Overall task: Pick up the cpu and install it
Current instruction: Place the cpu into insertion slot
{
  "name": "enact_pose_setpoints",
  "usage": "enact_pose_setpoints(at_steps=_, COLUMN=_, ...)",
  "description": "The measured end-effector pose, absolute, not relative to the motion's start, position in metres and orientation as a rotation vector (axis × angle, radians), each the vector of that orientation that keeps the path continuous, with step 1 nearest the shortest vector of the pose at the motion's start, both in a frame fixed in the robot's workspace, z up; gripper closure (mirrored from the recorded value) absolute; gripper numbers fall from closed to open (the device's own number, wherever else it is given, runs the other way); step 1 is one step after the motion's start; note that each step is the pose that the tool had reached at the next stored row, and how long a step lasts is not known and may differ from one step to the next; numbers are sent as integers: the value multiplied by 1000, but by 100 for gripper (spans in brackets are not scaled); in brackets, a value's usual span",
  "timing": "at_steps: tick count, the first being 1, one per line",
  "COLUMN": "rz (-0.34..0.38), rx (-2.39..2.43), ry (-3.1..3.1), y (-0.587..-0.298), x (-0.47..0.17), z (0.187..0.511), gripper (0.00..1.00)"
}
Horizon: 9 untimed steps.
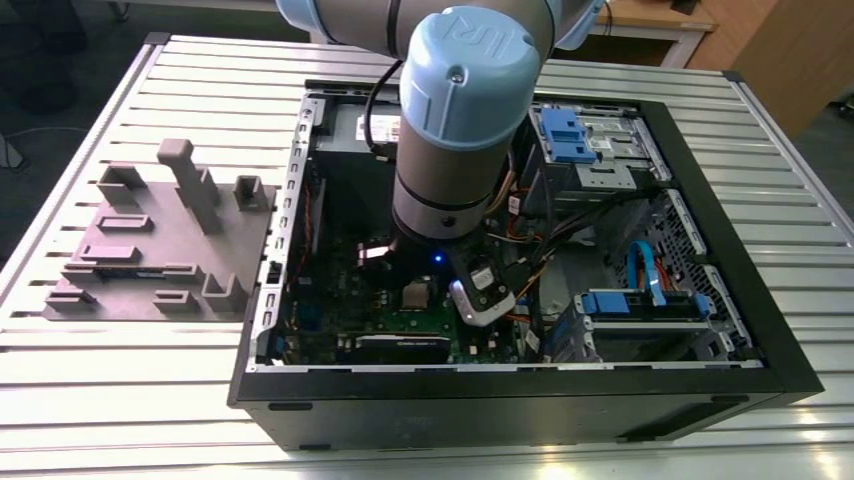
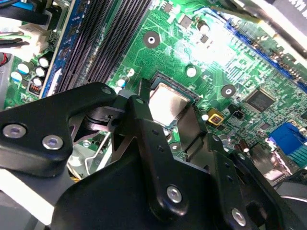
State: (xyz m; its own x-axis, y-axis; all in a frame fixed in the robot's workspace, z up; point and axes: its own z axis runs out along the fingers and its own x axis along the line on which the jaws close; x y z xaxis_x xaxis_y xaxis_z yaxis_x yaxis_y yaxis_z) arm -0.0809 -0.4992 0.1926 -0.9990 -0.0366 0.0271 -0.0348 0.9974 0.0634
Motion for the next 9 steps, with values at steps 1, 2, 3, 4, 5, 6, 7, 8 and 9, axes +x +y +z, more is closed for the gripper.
enact_pose_setpoints(at_steps=1, rz=-98, rx=56, ry=-3111, y=-499, x=-81, z=192, gripper=49)
enact_pose_setpoints(at_steps=2, rz=-98, rx=55, ry=-3111, y=-499, x=-81, z=192, gripper=49)
enact_pose_setpoints(at_steps=3, rz=-98, rx=55, ry=-3111, y=-499, x=-81, z=192, gripper=51)
enact_pose_setpoints(at_steps=4, rz=-97, rx=55, ry=-3111, y=-499, x=-81, z=192, gripper=57)
enact_pose_setpoints(at_steps=5, rz=-97, rx=55, ry=-3111, y=-499, x=-81, z=192, gripper=57)
enact_pose_setpoints(at_steps=6, rz=-97, rx=55, ry=-3111, y=-499, x=-81, z=192, gripper=57)
enact_pose_setpoints(at_steps=7, rz=-98, rx=55, ry=-3111, y=-499, x=-81, z=192, gripper=60)
enact_pose_setpoints(at_steps=8, rz=-98, rx=55, ry=-3111, y=-499, x=-81, z=191, gripper=60)
enact_pose_setpoints(at_steps=9, rz=-98, rx=55, ry=-3111, y=-499, x=-81, z=191, gripper=60)
